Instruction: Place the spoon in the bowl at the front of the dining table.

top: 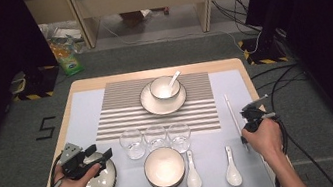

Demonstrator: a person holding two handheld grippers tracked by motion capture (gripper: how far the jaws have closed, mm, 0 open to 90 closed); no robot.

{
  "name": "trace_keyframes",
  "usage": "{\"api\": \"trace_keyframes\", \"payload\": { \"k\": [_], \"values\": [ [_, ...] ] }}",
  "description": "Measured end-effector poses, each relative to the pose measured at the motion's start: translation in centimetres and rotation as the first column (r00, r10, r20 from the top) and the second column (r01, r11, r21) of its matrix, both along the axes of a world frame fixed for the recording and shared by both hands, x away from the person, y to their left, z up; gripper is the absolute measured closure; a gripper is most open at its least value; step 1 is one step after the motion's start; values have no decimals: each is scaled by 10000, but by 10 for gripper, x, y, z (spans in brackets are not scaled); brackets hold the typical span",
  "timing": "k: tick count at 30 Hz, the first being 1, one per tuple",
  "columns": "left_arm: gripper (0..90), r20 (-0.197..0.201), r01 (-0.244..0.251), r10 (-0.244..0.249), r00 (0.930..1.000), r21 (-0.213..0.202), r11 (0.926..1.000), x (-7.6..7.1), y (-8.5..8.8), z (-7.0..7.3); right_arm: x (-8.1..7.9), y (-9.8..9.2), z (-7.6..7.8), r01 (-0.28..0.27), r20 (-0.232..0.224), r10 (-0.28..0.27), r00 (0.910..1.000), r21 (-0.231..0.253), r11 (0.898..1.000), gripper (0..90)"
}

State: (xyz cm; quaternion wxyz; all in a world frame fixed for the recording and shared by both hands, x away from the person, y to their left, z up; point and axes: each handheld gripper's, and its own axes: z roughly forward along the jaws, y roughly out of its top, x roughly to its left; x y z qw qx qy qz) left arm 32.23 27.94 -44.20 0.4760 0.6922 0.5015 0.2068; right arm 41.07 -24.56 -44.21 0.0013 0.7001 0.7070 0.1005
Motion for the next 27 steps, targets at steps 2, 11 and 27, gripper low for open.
{"api": "trace_keyframes", "payload": {
  "k": [2,11,27],
  "values": [
    [319,4,11,-11,10000,-15,10000,0,0,0,0,-1,-1,-112,33,112,9999,28,9999,867],
    [319,-4,20,-20,10000,-30,10000,0,0,0,-3,-2,6,32,444,-44,9990,269,9996,867],
    [319,-6,-2,2,10000,-39,10000,0,0,0,-9,-5,31,43,2076,-240,9779,952,9955,867]
  ]
}}
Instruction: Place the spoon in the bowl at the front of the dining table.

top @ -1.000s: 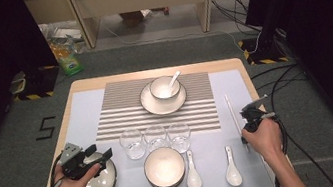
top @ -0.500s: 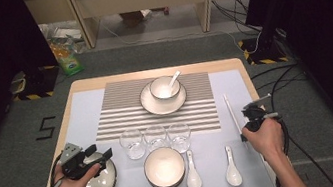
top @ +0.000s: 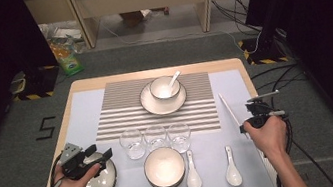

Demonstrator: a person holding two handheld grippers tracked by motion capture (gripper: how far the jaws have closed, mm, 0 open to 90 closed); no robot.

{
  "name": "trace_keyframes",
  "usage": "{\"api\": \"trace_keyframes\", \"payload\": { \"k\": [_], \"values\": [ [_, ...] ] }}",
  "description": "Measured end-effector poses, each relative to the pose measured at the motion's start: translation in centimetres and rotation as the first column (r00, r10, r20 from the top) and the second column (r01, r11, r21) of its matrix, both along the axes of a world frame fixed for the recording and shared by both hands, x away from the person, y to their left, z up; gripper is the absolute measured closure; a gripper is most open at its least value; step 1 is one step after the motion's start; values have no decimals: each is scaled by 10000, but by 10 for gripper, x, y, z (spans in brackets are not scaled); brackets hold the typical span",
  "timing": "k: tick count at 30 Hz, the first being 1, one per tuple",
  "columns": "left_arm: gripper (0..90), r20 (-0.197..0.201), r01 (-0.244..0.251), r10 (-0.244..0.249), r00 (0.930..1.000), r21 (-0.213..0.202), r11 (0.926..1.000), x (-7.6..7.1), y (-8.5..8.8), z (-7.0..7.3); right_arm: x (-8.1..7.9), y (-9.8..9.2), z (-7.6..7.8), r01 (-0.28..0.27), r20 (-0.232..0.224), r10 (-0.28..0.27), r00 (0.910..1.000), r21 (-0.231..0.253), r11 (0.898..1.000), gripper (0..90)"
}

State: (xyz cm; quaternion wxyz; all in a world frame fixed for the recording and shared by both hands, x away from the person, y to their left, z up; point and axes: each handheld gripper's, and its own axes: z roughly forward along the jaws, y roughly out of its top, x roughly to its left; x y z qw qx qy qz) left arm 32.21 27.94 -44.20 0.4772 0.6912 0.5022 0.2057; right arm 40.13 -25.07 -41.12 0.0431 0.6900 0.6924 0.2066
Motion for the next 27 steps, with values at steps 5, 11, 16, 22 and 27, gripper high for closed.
{"api": "trace_keyframes", "payload": {
  "k": [5,11,16,22,27],
  "values": [
    [319,25,-16,17,10000,-32,10000,0,0,0,-1,0,5,24,386,-35,9993,303,9995,867],
    [319,27,-33,33,10000,-50,10000,0,1,1,-2,2,8,61,880,-96,9961,391,9992,867],
    [319,31,-34,34,10000,-42,10000,0,1,1,-3,5,11,53,1204,-99,9927,383,9993,867],
    [319,44,-43,43,10000,-41,10000,0,1,0,-3,6,13,95,1489,-168,9887,495,9987,867],
    [319,27,-40,40,10000,0,10000,0,1,0,-5,7,16,133,1820,-239,9830,591,9982,867]
  ]
}}
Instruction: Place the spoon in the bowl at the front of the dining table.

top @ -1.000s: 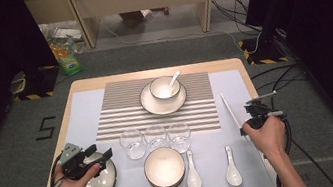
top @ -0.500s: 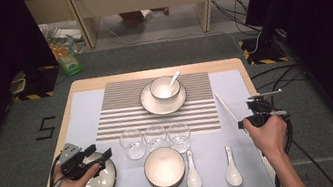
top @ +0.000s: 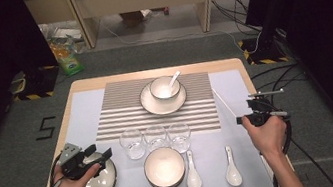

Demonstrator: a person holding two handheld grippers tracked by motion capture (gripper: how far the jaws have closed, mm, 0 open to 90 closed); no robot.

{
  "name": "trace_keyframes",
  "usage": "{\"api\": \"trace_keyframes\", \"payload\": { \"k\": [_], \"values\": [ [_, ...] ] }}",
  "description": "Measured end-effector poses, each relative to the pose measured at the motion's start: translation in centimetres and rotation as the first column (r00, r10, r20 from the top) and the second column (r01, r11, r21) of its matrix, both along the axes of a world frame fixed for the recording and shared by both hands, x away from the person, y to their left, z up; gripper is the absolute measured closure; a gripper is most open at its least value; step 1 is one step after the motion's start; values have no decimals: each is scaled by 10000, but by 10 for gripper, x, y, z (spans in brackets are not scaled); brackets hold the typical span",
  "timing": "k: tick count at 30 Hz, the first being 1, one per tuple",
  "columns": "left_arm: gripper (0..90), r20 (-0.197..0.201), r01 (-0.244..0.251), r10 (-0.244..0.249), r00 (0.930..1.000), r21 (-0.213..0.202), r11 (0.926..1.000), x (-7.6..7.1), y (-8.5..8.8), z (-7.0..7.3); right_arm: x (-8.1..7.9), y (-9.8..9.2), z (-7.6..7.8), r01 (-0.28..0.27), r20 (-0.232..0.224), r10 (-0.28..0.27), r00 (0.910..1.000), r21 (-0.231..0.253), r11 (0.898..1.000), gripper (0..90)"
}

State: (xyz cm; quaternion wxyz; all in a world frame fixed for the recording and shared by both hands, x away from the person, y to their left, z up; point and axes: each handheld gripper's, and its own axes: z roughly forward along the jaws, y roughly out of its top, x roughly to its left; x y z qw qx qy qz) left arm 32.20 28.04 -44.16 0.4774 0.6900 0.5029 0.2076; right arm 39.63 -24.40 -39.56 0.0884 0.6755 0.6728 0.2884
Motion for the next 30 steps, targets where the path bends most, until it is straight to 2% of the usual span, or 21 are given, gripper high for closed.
{"api": "trace_keyframes", "payload": {
  "k": [10,25,30],
  "values": [
    [319,9,-16,16,10000,-44,10000,0,0,0,2,9,-2,-152,387,148,9991,84,9999,867],
    [319,34,-33,33,10000,-16,10000,-1,1,1,5,19,0,-288,484,280,9984,161,9995,869],
    [319,45,-37,37,10000,-24,10000,0,2,1,5,19,2,-406,718,393,9966,165,9990,869]
  ]
}}
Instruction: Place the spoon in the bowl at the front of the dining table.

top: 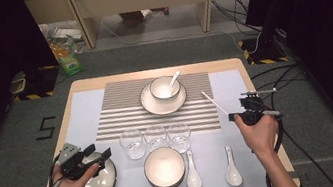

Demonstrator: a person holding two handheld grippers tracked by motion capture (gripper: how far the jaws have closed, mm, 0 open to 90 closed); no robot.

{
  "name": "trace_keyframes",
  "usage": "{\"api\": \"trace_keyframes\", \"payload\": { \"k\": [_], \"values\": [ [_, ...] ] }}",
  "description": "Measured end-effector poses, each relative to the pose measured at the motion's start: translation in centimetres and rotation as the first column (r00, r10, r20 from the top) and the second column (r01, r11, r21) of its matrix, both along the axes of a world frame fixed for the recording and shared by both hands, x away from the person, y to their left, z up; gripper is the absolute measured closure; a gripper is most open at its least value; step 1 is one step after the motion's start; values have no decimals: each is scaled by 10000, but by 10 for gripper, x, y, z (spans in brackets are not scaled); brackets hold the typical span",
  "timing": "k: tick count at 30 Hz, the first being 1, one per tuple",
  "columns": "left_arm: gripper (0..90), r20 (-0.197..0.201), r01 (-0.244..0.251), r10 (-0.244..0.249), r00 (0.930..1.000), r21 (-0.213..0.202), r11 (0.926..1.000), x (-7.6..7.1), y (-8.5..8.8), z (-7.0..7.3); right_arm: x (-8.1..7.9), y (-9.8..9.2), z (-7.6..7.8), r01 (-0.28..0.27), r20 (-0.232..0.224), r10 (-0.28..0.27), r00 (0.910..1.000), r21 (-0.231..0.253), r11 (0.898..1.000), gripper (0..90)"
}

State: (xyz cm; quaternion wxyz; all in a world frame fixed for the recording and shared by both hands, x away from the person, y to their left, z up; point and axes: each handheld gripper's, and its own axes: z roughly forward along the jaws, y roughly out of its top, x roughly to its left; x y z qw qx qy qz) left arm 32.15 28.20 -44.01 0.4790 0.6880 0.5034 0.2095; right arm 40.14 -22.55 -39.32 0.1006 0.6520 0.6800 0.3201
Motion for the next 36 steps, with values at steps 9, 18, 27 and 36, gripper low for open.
{"api": "trace_keyframes", "payload": {
  "k": [9,18,27,36],
  "values": [
    [319,59,-37,37,10000,-38,10000,0,1,1,1,4,4,-42,356,39,9994,92,9999,869],
    [319,81,-54,54,10000,-11,10000,-1,2,2,4,9,7,-207,782,187,9968,245,9995,869],
    [319,99,-99,100,9999,-65,9999,-1,3,2,7,15,10,-302,1025,262,9944,377,9988,869],
    [319,141,-105,106,9998,-93,9999,-1,4,2,11,20,13,-290,1236,236,9920,422,9987,869]
  ]
}}
